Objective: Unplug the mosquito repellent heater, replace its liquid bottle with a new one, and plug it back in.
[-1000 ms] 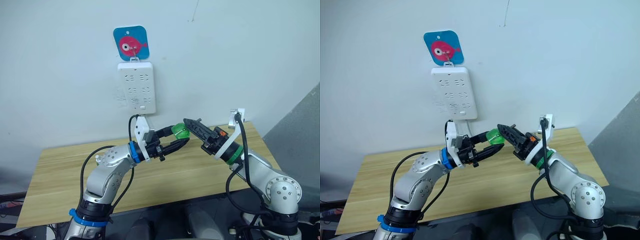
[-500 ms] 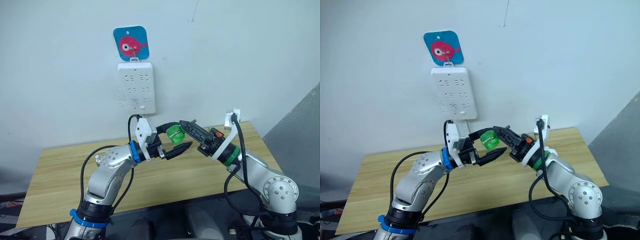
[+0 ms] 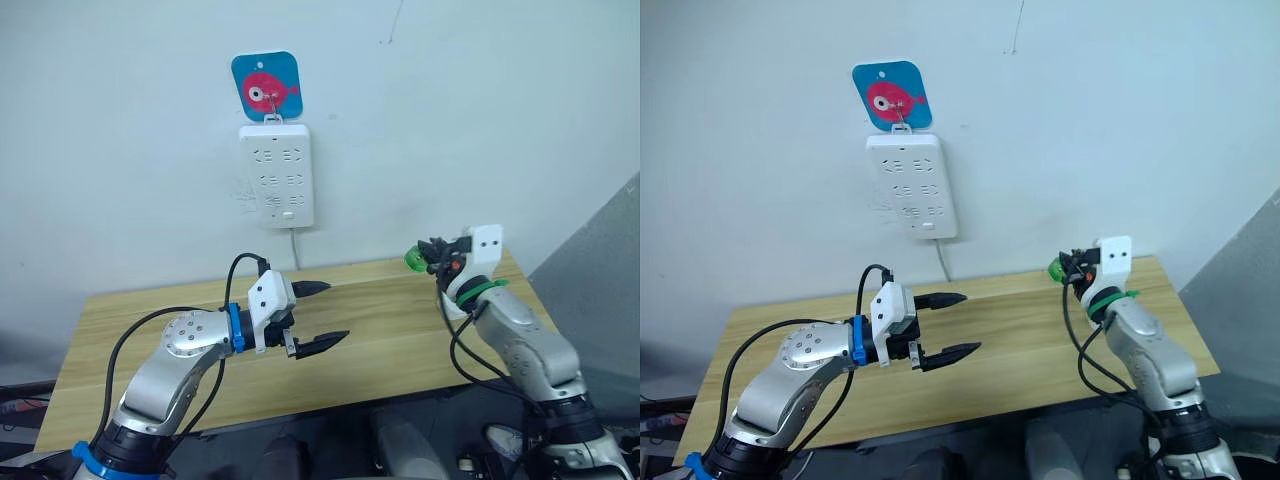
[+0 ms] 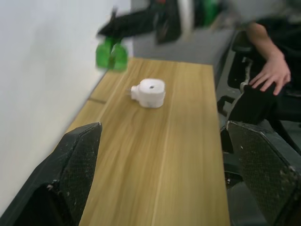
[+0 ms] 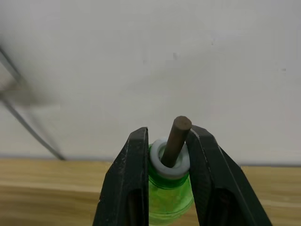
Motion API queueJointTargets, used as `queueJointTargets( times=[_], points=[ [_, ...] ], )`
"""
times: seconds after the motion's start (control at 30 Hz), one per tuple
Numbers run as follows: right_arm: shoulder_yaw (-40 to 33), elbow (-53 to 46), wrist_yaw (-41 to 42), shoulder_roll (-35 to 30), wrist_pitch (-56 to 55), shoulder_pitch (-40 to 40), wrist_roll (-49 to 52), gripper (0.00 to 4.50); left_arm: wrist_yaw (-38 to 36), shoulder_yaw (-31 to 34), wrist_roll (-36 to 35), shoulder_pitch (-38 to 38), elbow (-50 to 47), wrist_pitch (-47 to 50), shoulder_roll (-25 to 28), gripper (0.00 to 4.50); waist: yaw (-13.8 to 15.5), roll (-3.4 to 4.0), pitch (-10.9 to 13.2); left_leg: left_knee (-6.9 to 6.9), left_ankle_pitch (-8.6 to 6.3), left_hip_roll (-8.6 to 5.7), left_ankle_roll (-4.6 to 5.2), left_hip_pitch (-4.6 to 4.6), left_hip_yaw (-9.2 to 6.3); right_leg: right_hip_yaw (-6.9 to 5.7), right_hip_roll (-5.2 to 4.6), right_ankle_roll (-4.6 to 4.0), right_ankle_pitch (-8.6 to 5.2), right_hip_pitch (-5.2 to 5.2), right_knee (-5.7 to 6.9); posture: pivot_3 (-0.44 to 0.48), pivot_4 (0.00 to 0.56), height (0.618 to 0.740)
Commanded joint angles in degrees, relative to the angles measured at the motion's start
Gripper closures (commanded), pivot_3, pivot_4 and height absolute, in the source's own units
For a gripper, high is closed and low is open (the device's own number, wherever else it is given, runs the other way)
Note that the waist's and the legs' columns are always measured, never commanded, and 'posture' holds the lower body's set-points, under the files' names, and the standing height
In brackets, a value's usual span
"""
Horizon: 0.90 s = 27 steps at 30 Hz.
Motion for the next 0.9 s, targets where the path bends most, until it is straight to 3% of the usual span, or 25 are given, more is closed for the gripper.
queueJointTargets(
  times=[0.03, 0.17, 0.3, 0.73, 0.9],
  points=[
    [1.39, 8.53, 2.59, 2.38, -10.62, -2.54, -8.90, 3.74, 1.78, 1.00, -1.09, 0.37, -4.19, 2.02, 0.26, 0.00, 0.07, -0.02, 0.13, 0.00, 0.00, 0.00, 0.00, 0.00, -0.01, -0.01, -0.03, -0.04, 0.03, 0.00, 0.00, -0.115, 0.186, 0.740],
    [-0.24, 22.49, 4.54, 7.05, -18.32, -5.37, -12.32, 3.74, 4.17, 2.10, 0.52, 2.51, -7.23, 3.59, 1.72, 0.00, 0.04, -0.19, 0.88, 0.00, 0.00, 0.04, 0.00, 0.11, 0.00, 0.01, -0.07, -0.09, 0.06, 0.05, 0.06, -0.091, 0.205, 0.740],
    [-2.09, 29.28, 7.14, 9.22, -21.32, -6.83, -13.16, 3.74, 6.89, 2.49, 3.05, 4.35, -7.87, 3.61, 2.77, 0.00, 0.62, -0.04, 1.47, -0.01, 0.00, 0.05, 0.00, 0.08, -0.10, -0.06, -0.10, -0.18, 0.11, 0.02, 0.10, -0.073, 0.216, 0.740],
    [-3.72, 36.54, 8.62, 10.11, -26.07, -7.79, -19.95, 3.74, 8.94, 0.09, 6.97, 5.82, -8.40, 5.26, 3.63, 0.00, 2.08, 0.03, 1.98, -0.03, 0.00, -0.02, 0.00, 0.07, -0.11, -0.13, -0.26, -0.19, 0.11, 0.01, 0.09, -0.063, 0.218, 0.740],
    [-5.13, 31.16, 8.84, 10.49, -24.47, -5.44, -19.02, 2.05, 10.22, 0.13, 8.07, 7.32, -6.45, 3.66, 1.99, 0.00, 2.12, 0.05, 2.24, -0.03, 0.00, -0.02, 0.00, 0.07, -0.11, -0.12, -0.26, -0.19, 0.11, 0.01, 0.08, -0.071, 0.221, 0.740]
  ],
)
